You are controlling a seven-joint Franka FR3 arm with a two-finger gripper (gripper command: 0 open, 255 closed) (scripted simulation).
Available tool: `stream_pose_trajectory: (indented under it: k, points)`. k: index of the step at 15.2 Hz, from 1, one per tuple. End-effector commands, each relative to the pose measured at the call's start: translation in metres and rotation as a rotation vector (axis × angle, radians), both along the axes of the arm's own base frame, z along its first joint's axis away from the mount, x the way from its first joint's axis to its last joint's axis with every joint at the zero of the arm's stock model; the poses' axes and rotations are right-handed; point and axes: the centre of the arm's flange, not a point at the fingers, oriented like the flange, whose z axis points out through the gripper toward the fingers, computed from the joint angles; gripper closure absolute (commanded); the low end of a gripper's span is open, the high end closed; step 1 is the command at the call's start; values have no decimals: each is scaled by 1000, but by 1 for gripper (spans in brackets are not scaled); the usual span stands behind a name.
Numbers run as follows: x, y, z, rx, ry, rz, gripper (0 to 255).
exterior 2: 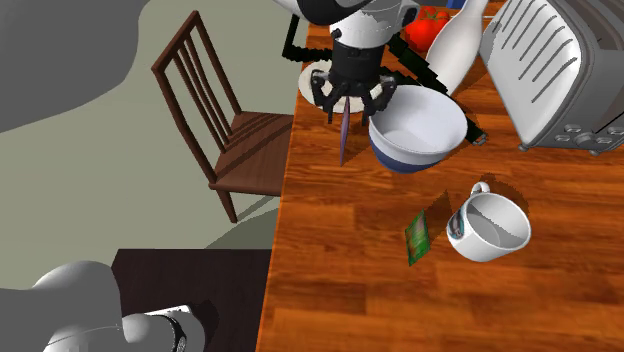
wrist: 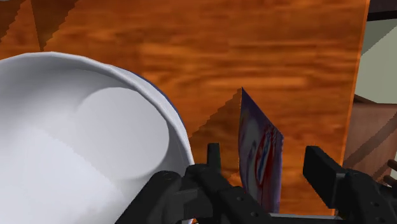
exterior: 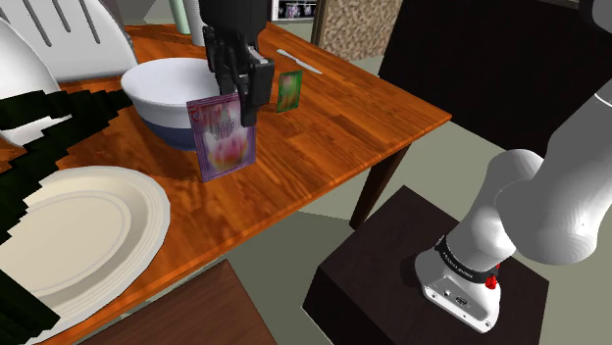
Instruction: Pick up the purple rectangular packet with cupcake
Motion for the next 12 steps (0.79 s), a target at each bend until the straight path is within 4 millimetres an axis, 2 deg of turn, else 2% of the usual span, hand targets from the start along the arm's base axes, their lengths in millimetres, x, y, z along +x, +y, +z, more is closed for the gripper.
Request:
stream_pose_trajectory:
  k: [1,9,12]
  points:
    - [0,0,-1,0,0,0,255]
    - [0,0,-1,0,0,0,255]
    - [0,0,15,0,0,0,255]
